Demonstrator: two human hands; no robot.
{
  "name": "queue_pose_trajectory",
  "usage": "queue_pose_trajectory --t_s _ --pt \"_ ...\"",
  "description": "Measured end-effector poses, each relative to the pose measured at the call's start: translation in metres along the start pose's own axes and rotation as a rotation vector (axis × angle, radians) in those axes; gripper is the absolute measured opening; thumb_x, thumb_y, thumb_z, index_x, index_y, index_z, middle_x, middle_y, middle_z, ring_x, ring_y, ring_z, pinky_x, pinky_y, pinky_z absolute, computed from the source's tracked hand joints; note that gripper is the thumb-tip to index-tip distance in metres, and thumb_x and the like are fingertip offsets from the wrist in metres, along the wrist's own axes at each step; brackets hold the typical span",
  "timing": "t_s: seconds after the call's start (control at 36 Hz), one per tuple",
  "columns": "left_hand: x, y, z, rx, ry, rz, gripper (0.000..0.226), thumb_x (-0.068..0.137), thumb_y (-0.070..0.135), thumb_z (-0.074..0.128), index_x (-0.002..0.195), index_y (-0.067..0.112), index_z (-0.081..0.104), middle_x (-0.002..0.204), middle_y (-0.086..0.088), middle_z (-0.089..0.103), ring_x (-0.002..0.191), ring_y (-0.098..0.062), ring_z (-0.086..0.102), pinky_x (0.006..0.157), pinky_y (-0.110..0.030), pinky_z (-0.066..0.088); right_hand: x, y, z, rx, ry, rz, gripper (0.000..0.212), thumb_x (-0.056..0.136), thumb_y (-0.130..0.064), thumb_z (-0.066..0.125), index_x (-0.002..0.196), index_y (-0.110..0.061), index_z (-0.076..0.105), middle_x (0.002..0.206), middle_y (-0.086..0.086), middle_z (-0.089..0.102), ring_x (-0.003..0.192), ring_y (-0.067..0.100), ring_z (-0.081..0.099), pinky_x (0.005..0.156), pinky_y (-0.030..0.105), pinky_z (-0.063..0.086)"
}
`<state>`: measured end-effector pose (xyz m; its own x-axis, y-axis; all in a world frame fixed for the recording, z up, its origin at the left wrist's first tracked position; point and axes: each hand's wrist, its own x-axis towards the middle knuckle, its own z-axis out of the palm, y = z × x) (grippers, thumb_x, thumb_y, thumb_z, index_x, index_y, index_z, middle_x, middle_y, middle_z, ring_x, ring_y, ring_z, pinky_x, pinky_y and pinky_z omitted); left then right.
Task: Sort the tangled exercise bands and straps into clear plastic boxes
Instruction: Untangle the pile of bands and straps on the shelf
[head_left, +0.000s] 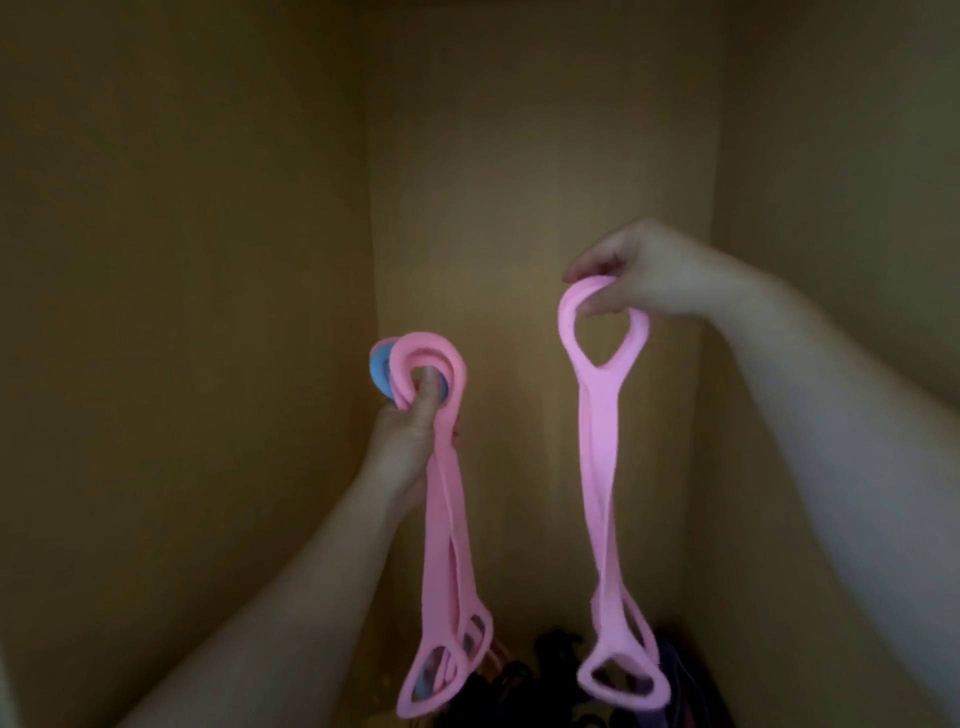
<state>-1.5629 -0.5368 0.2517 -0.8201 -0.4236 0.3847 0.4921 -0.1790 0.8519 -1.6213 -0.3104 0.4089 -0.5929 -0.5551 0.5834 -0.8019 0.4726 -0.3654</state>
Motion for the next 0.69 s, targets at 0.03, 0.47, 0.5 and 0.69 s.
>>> queue_pose_trajectory --t_s 0.03,0.47,0.5,0.69 --pt "0.000 0.001 0.001 -0.005 -0.014 0.009 0.053 0.072 0.060 0.062 0.093 0.011 0.065 0.063 -0.005 0.059 0.054 -0.017 0.054 0.058 -0.030 0.044 -0.003 -0.005 -0.002 0.027 -0.025 -0.015 0.035 0.073 0.001 0.078 0.106 -0.007 0.071 0.087 0.002 0.069 0.059 -0.008 0.058 0.062 0.005 0.045" --pt "-0.038 0.004 0.034 -0.122 -0.395 -0.043 0.098 0.059 0.084 0.046 0.115 0.004 0.057 0.064 -0.002 0.062 0.052 -0.012 0.056 0.050 -0.023 0.047 -0.013 -0.045 0.056 0.287 -0.065 -0.188 0.030 0.076 0.001 0.076 0.106 0.000 0.071 0.087 -0.004 0.069 0.075 -0.001 0.064 0.077 0.022 0.054" --pt "-0.039 0.005 0.032 -0.140 -0.414 -0.054 0.094 0.054 0.083 0.059 0.108 0.007 0.060 0.063 -0.003 0.059 0.051 -0.013 0.054 0.049 -0.023 0.046 -0.013 -0.046 0.060 0.297 -0.048 -0.192 0.030 0.076 0.000 0.076 0.106 -0.001 0.071 0.086 -0.006 0.069 0.074 -0.003 0.063 0.075 0.019 0.053" --pt "-0.046 0.011 0.027 -0.183 -0.386 -0.050 0.036 0.061 0.018 0.080 0.093 0.010 0.066 0.069 -0.006 0.057 0.061 -0.018 0.053 0.055 -0.028 0.047 -0.016 -0.050 0.074 0.403 -0.026 -0.210 0.026 0.076 -0.005 0.078 0.101 -0.013 0.072 0.087 -0.013 0.069 0.079 -0.003 0.065 0.074 0.015 0.051"
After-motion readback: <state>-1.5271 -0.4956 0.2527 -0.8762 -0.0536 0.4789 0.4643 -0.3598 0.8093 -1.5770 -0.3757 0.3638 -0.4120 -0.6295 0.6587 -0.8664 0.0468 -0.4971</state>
